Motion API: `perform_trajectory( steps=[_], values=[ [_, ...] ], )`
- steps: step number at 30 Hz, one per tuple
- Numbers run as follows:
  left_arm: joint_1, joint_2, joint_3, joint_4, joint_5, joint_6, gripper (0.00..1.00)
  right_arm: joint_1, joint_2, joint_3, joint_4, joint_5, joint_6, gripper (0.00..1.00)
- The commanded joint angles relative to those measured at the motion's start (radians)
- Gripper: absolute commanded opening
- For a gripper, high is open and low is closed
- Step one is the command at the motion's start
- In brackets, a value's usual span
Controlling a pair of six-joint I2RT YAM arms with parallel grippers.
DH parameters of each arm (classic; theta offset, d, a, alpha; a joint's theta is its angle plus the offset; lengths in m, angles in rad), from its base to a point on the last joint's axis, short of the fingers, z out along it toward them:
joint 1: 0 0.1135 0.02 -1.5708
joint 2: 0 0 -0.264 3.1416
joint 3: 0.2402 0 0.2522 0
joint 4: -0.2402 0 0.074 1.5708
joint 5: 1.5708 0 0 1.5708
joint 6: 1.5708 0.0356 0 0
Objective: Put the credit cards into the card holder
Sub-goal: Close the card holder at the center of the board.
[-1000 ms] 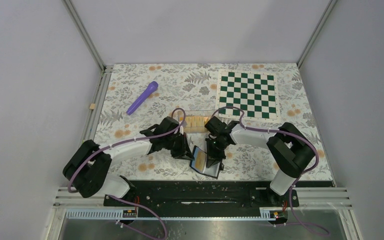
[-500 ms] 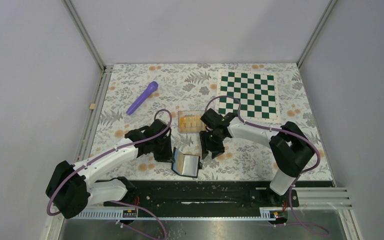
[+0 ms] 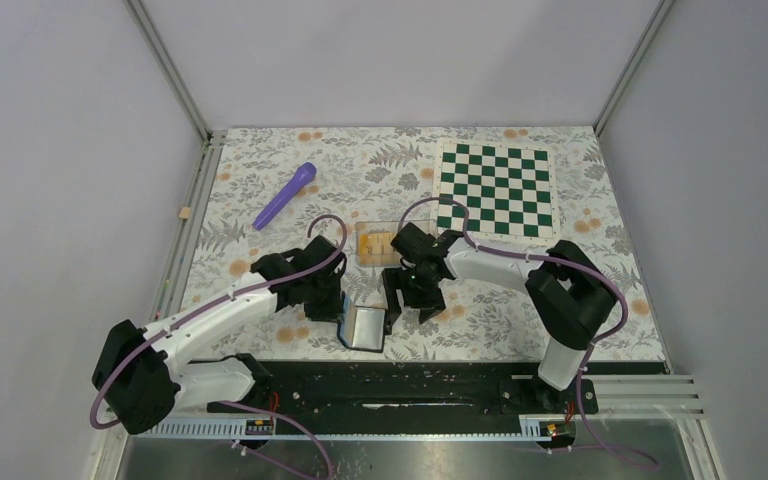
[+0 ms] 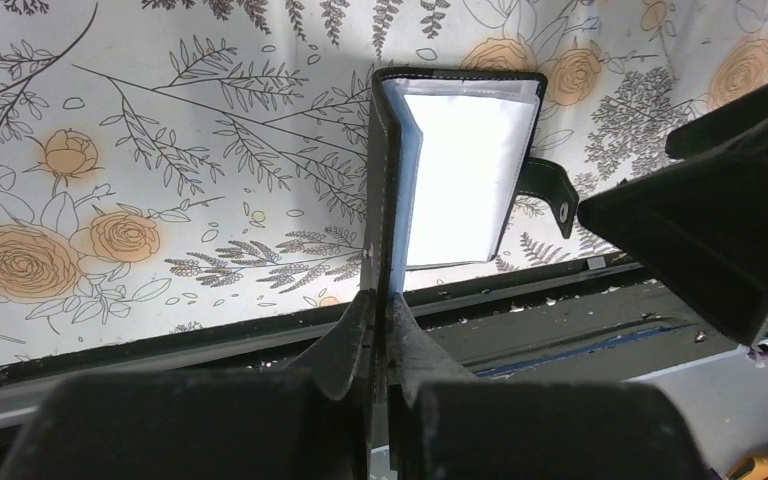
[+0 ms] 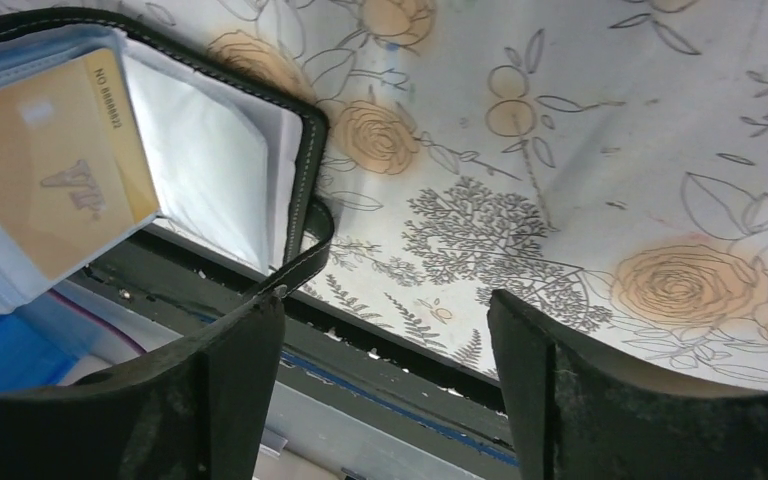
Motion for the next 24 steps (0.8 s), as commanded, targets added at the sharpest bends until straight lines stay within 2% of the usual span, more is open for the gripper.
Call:
perform_trajectory(
  steps=[1, 5, 12, 19, 24],
  values=[
    [-0.014, 0.017, 0.041, -0.014, -0.042, 0.003, 0.00, 0.036, -0.032, 0.039, 0.022, -0.036, 0.012, 0.82],
    [-0.022, 0.019, 0.041, -0.014, -0.045, -0.001, 0.00, 0.062, -0.007, 0.073, 0.010, -0.025, 0.011, 0.83],
    [-0.025, 0.019, 0.048, -0.024, -0.045, -0.003, 0.00, 0.092, 0.044, 0.146, -0.052, 0.020, 0.000, 0.71],
    [-0.027, 0.031, 0.056, -0.030, -0.044, 0.001, 0.00, 0.105, 0.081, 0.197, -0.163, 0.121, -0.032, 0.48],
    [-0.030, 0.040, 0.069, -0.030, -0.067, -0.001, 0.02, 0.105, 0.073, 0.179, -0.156, 0.113, -0.043, 0.21]
  ],
)
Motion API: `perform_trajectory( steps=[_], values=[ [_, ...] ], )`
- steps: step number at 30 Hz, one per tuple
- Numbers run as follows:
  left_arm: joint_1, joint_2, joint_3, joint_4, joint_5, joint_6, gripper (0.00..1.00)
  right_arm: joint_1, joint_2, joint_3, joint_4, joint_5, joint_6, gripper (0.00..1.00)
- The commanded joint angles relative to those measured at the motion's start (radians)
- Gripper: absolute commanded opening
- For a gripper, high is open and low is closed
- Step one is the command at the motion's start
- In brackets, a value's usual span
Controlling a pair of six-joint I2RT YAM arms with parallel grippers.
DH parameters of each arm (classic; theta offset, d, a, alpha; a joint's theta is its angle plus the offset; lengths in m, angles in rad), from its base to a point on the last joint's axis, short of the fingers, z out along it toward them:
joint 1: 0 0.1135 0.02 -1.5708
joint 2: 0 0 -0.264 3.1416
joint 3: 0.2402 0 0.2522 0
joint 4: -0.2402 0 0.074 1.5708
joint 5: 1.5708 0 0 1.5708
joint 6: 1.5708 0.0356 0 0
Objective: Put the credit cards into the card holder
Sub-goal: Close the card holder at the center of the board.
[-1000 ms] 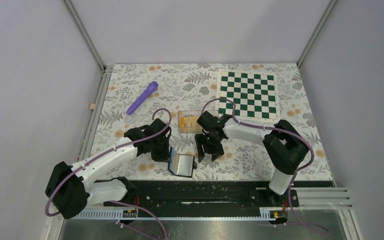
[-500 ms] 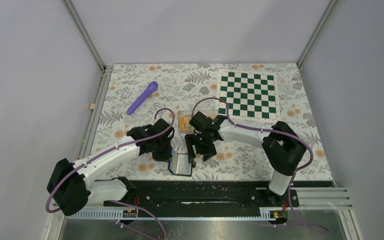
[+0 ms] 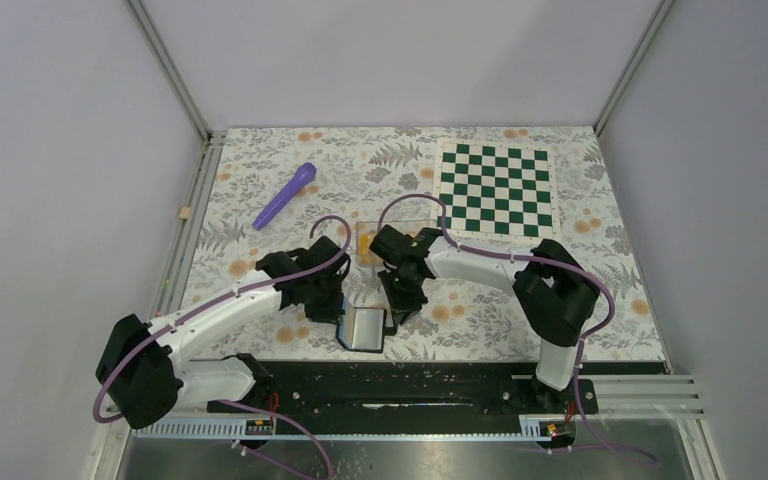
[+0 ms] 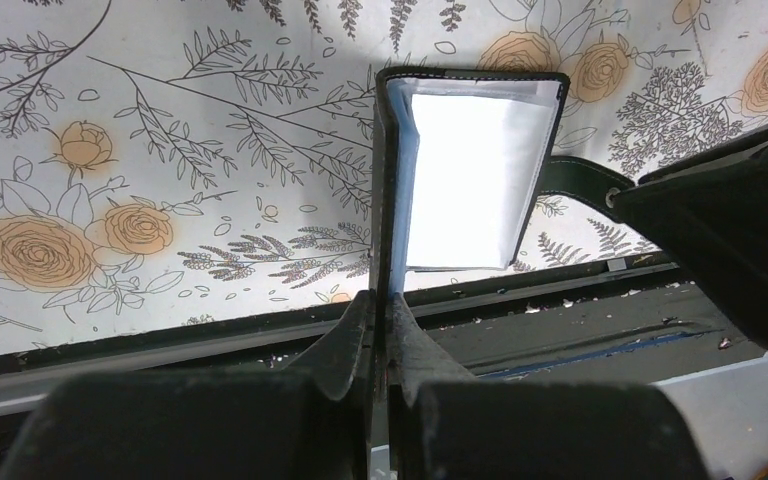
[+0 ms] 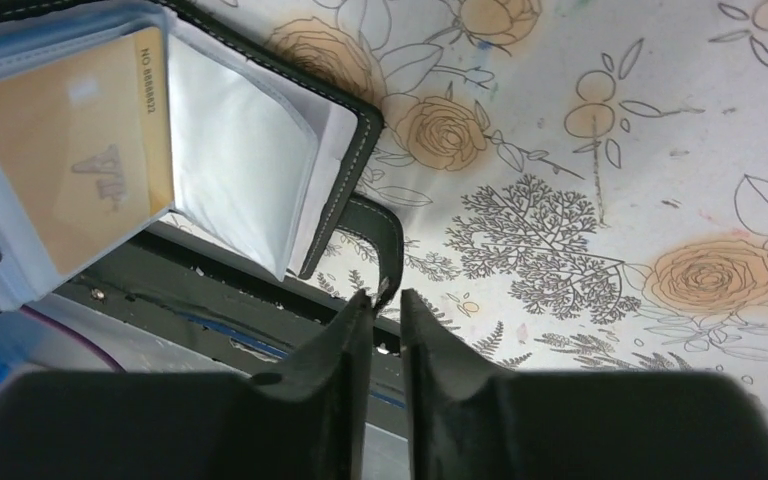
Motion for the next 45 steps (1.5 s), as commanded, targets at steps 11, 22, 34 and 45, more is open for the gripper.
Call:
perform_trajectory(
  steps=[11, 22, 34, 45],
  values=[
    [-0.028, 0.045, 0.087, 0.026, 0.012, -0.009, 0.22, 0.011, -0.015, -0.027, 0.027, -0.031, 0.016, 0.00],
    [-0.035, 0.060, -0.039, 0.380, 0.274, -0.129, 0.50, -0.016, -0.081, -0.106, 0.105, -0.055, 0.059, 0.00],
    [-0.035, 0.190, -0.090, 0.495, 0.310, -0.127, 0.50, -0.059, -0.119, -0.191, 0.213, -0.150, 0.098, 0.00],
    [-0.033, 0.060, -0.083, 0.337, 0.191, -0.075, 0.40, -0.062, -0.113, -0.150, 0.237, -0.203, 0.107, 0.00]
  ],
)
